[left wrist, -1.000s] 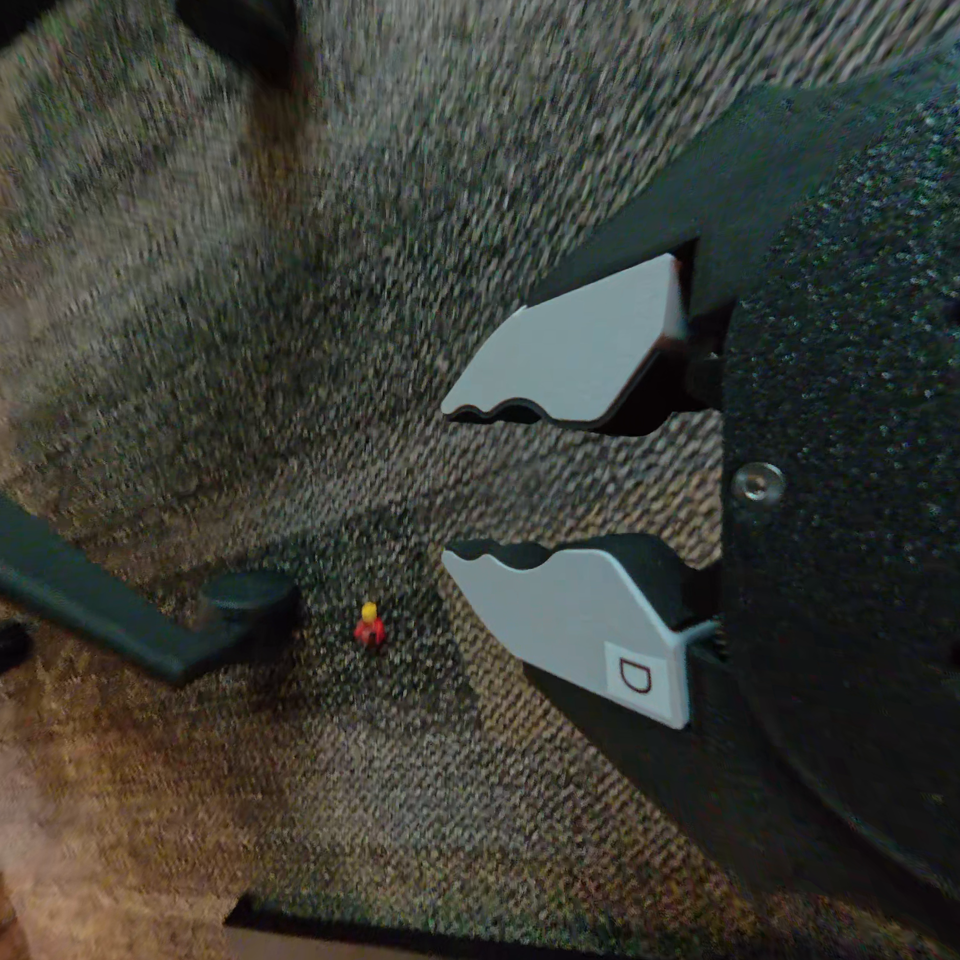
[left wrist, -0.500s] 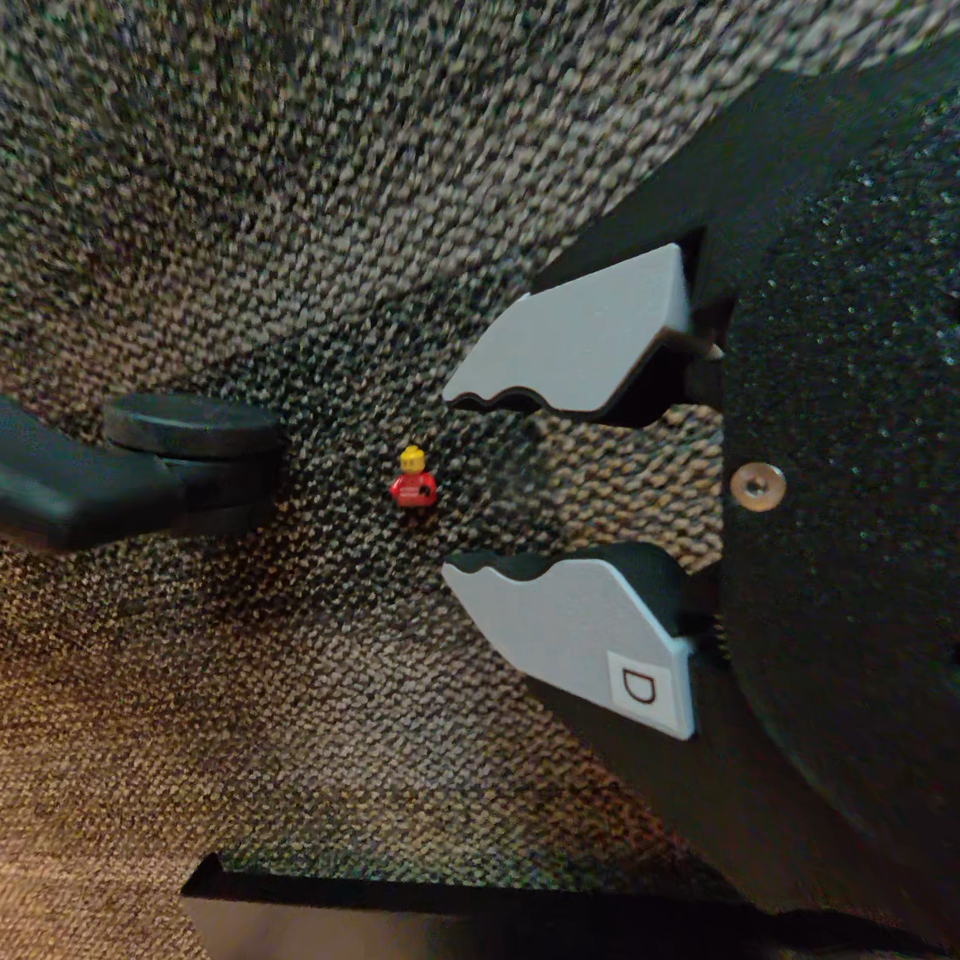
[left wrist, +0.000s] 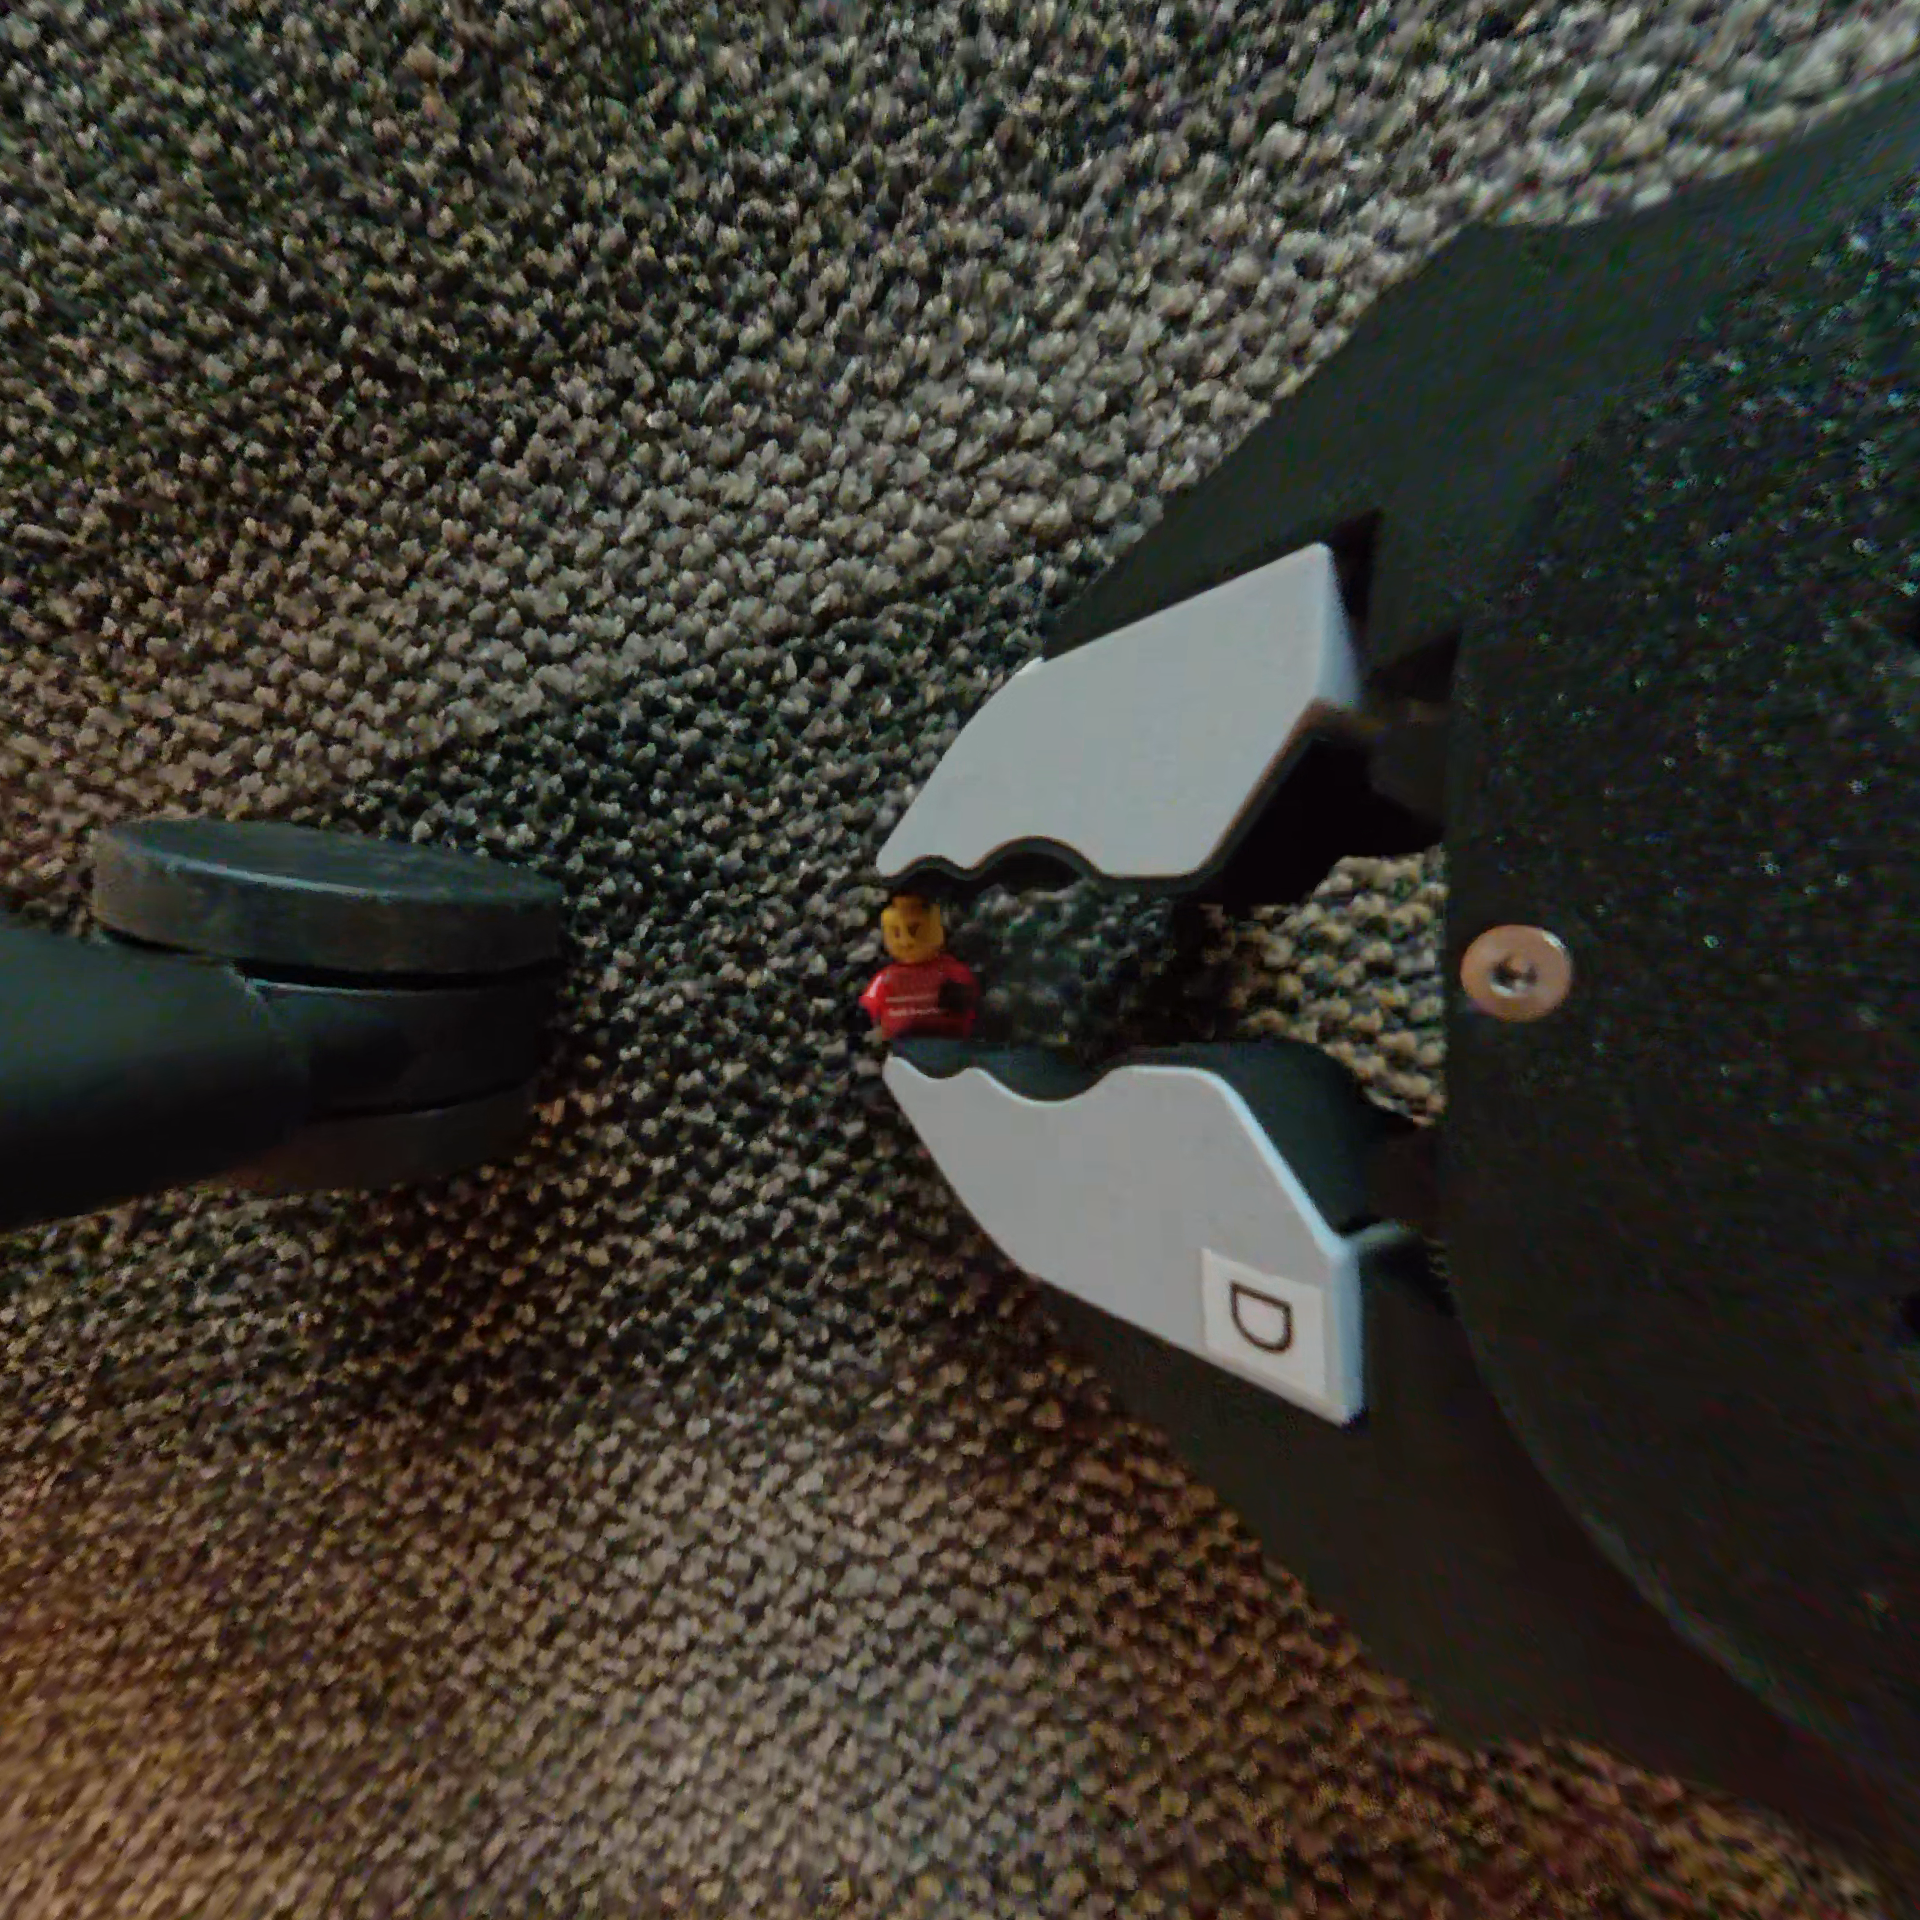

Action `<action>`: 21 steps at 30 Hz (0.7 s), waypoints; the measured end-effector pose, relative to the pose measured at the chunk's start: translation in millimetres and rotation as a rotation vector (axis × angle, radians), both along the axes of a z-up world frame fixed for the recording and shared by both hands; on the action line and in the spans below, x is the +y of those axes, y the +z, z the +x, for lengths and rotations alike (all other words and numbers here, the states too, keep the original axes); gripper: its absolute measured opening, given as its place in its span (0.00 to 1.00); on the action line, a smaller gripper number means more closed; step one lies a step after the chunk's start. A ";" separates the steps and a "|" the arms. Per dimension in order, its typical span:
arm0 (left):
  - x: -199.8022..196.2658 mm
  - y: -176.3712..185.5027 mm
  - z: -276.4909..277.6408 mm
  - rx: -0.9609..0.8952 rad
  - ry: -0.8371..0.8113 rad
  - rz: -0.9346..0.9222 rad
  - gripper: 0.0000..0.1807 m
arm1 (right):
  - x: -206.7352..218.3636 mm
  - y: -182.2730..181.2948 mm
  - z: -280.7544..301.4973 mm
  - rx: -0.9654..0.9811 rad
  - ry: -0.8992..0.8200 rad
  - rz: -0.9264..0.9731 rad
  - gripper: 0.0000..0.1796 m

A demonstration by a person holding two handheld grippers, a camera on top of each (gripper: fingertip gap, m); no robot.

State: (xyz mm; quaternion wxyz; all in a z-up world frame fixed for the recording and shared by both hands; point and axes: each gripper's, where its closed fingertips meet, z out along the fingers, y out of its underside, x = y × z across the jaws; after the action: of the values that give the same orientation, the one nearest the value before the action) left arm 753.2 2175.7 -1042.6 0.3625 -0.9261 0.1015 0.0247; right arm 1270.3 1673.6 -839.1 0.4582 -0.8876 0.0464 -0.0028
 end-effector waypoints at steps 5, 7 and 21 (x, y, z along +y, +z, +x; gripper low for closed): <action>-14.7 5.2 6.2 0.047 -0.030 -0.053 0.14 | -8.3 14.1 6.6 -0.017 -0.005 0.040 0.01; -23.3 20.0 22.6 0.027 -0.053 0.012 0.14 | -13.7 21.5 12.4 -0.020 -0.022 0.064 0.01; -242.6 233.2 475.1 -0.254 -0.791 0.303 0.14 | -127.5 202.9 123.2 -0.223 -0.325 0.322 0.01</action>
State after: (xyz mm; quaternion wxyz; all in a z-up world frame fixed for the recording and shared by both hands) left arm 1228.4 1933.1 -809.4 0.4852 -0.7482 0.3981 -0.2153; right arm 1393.4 1546.1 -636.2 0.5894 -0.7783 0.1374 -0.1671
